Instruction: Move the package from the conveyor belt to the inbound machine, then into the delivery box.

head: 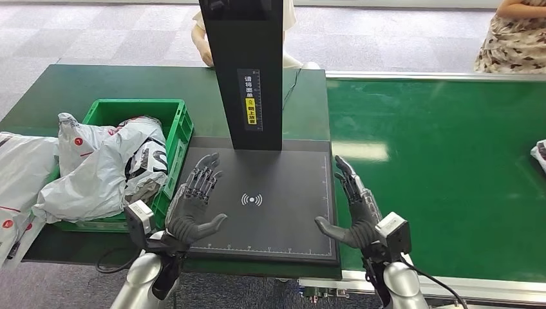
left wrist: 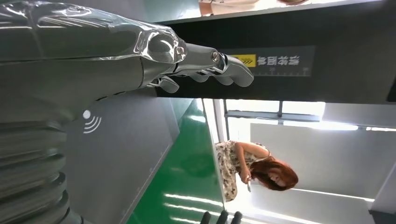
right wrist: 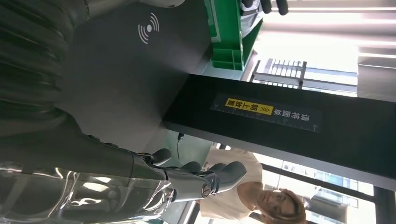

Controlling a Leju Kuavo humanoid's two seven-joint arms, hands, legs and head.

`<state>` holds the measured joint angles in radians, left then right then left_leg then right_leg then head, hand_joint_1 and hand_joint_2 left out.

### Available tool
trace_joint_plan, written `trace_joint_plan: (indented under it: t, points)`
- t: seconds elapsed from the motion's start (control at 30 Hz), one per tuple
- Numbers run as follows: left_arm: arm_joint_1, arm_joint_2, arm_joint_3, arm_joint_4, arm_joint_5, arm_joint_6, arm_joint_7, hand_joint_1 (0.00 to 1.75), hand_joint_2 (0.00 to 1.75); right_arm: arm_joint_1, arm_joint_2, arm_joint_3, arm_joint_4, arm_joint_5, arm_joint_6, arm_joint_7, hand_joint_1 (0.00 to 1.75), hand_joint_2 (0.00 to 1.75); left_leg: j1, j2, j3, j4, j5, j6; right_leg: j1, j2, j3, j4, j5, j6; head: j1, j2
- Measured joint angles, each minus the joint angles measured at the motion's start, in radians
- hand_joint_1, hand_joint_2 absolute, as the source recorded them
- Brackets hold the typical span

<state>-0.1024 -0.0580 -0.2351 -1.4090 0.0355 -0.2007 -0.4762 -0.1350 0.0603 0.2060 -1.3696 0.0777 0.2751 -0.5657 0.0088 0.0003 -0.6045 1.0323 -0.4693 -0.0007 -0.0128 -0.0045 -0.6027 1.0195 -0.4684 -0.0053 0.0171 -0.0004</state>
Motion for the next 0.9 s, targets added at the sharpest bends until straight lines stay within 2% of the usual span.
trace_joint_plan:
  t: [0.4,0.6,0.9]
  points:
    - [0.055,-0.021,0.002,-0.011,0.002,0.024,-0.016,0.0,1.75,0.006,0.012,-0.017,-0.036,-0.04,0.02,0.041,0.0,1.75,0.0,0.0,0.0,0.0,0.0,0.0,0.0,0.0,0.0,0.0,0.0,0.0,0.0,0.0]
    - [0.066,-0.039,0.011,-0.018,0.004,0.023,-0.013,0.0,1.75,0.006,0.037,-0.018,-0.054,-0.029,-0.027,0.104,0.0,1.75,0.0,0.0,0.0,0.0,0.0,0.0,0.0,0.0,0.0,0.0,0.0,0.0,0.0,0.0]
    - [0.076,-0.065,0.022,-0.048,-0.037,0.033,0.016,0.0,1.75,0.001,0.066,-0.053,-0.06,-0.062,-0.037,0.191,0.0,1.75,0.0,0.0,0.0,0.0,0.0,0.0,0.0,0.0,0.0,0.0,0.0,0.0,0.0,0.0]
